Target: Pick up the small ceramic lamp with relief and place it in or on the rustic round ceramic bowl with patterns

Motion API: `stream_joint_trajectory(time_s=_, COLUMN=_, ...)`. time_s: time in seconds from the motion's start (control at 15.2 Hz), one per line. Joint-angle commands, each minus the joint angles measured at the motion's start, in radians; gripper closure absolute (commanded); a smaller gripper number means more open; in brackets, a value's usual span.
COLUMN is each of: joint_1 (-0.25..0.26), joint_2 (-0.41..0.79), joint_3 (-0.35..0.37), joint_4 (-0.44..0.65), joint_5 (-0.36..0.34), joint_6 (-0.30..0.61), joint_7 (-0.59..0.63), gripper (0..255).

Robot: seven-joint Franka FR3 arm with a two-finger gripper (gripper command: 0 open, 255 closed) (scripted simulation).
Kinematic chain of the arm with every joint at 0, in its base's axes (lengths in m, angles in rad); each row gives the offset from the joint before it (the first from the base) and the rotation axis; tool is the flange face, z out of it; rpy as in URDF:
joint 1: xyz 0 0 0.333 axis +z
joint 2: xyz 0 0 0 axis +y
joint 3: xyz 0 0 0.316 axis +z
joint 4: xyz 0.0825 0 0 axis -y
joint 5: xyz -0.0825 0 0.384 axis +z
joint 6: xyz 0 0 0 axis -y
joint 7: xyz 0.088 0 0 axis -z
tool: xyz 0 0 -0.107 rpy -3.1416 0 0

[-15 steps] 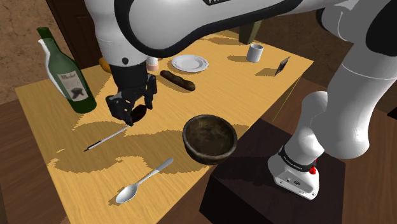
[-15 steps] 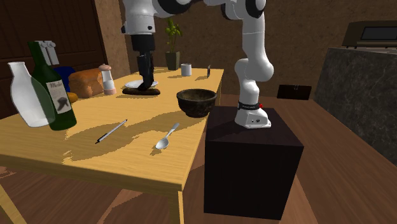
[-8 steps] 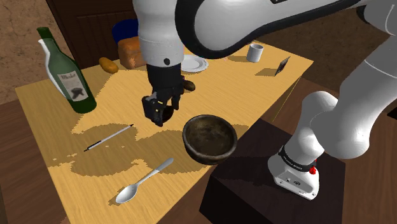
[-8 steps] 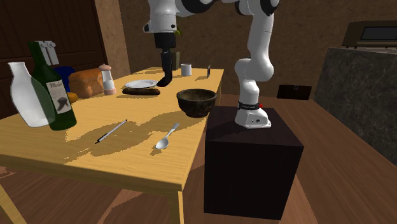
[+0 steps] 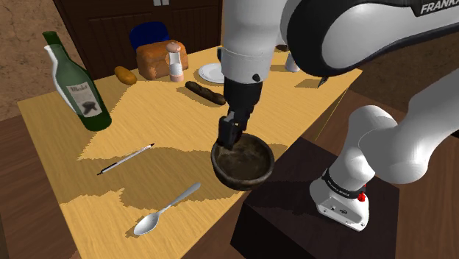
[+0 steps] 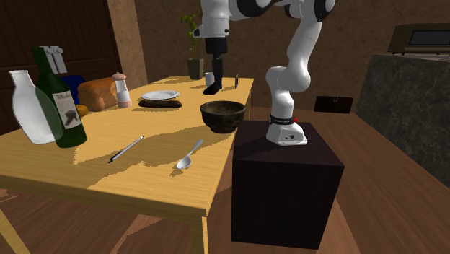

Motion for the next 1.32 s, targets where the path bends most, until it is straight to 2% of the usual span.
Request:
stream_joint_trajectory(time_s=0.0, joint_1=0.009, joint_2=-0.090, joint_3=-0.002, joint_4=-0.068, joint_5=0.012, joint_6=-0.022, joint_7=0.001, gripper=255)
stream_joint_trajectory(time_s=0.13, joint_1=0.017, joint_2=-0.172, joint_3=-0.005, joint_4=-0.128, joint_5=0.020, joint_6=-0.044, joint_7=-0.001, gripper=255)
stream_joint_trajectory(time_s=1.06, joint_1=0.022, joint_2=-0.132, joint_3=0.011, joint_4=-0.293, joint_5=0.034, joint_6=0.161, joint_7=-0.009, gripper=255)
stream_joint_trajectory(time_s=1.25, joint_1=0.022, joint_2=-0.132, joint_3=0.011, joint_4=-0.293, joint_5=0.034, joint_6=0.161, joint_7=-0.009, gripper=255)
